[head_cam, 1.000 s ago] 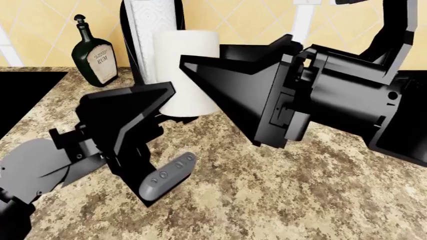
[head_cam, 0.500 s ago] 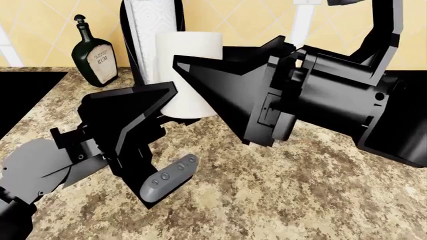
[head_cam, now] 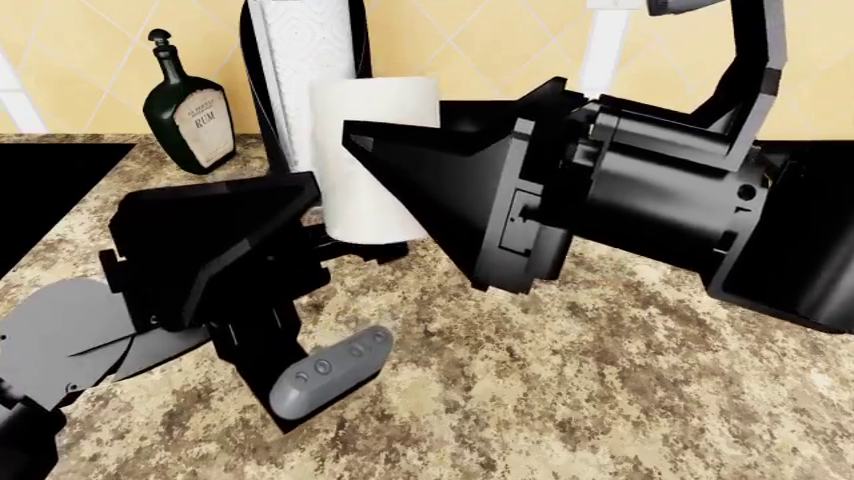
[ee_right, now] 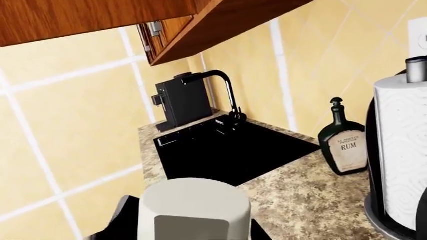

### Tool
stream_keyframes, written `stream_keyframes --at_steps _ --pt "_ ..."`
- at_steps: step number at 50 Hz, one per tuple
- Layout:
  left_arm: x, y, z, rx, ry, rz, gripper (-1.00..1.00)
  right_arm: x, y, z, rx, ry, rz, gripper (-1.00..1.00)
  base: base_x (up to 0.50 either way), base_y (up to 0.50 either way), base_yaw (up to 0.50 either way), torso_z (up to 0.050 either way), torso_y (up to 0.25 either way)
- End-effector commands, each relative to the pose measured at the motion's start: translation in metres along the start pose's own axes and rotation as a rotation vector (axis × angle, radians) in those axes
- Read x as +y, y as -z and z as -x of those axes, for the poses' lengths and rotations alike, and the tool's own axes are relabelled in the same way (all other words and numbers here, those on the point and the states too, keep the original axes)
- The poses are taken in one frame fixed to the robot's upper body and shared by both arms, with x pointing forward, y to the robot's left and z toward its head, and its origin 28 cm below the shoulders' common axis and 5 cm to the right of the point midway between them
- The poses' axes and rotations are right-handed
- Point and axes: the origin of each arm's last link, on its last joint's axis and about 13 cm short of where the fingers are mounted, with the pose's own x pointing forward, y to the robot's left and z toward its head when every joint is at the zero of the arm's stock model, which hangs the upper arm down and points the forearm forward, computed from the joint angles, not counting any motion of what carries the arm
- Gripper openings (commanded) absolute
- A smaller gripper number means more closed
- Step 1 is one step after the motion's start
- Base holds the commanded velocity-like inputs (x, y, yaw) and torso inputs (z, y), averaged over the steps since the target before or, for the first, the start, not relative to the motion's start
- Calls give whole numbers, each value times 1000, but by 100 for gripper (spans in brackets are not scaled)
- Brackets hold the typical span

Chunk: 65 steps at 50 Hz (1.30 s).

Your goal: A wet mug is on the counter and needs to be dried. Pick it up and place it upside down in the open cabinet.

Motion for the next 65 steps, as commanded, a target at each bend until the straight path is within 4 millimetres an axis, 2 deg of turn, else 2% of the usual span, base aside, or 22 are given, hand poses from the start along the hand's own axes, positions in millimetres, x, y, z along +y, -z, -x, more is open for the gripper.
stream_keyframes --at_steps 1,10,18,29,36,45,57,65 --pt "-4 -6 6 -23 17 61 100 -1 -23 11 -76 103 71 -100 0 0 0 0 0" --pt "-13 -7 17 -15 76 85 100 9 -47 25 -140 141 109 -100 0 0 0 0 1" --pt "-17 -2 21 13 113 93 100 15 -58 34 -170 175 142 -100 0 0 0 0 0" --pt "-6 24 15 302 248 207 100 7 -51 35 -165 217 148 -100 0 0 0 1 0" --pt "3 32 11 575 299 399 100 4 -48 32 -167 233 153 -100 0 0 0 0 0" --pt "15 30 8 929 358 711 100 3 -49 33 -181 248 166 -100 0 0 0 0 0" --pt "32 10 10 1164 447 1015 100 7 -48 33 -194 298 236 -100 0 0 0 0 1" --pt "40 9 9 1290 464 1146 100 21 -46 29 -197 340 379 -100 0 0 0 0 0"
